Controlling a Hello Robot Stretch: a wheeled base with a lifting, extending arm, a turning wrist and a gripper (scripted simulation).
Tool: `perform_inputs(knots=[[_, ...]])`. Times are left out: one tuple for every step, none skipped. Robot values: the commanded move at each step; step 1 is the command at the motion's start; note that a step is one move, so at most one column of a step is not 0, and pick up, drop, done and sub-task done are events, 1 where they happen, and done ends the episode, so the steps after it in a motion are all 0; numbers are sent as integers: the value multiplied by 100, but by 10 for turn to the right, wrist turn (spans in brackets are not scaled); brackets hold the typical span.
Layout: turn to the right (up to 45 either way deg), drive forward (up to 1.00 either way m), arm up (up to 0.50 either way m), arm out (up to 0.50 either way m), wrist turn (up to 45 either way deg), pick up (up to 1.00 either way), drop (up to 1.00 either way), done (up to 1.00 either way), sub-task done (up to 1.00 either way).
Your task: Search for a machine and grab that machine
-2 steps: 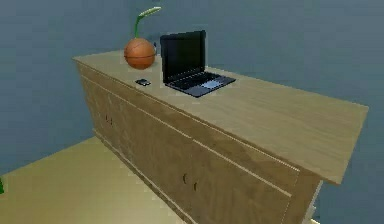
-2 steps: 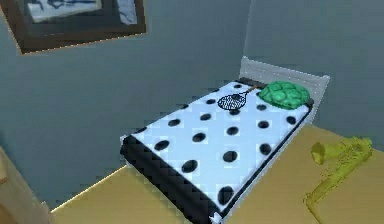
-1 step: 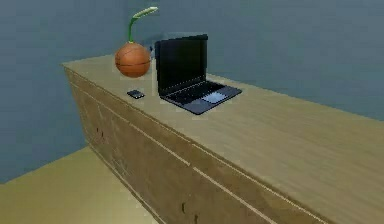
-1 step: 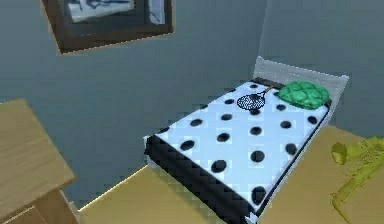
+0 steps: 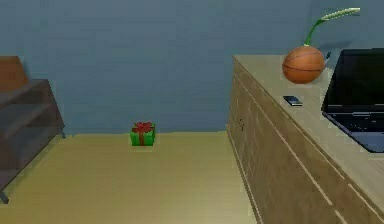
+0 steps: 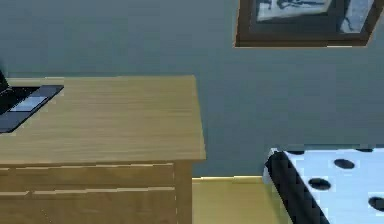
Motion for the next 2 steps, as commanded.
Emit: perform_inputs(knots=[[-390, 0, 0, 0, 0, 0, 0, 0, 0], [-30, 0, 0, 0, 0, 0, 0, 0, 0]])
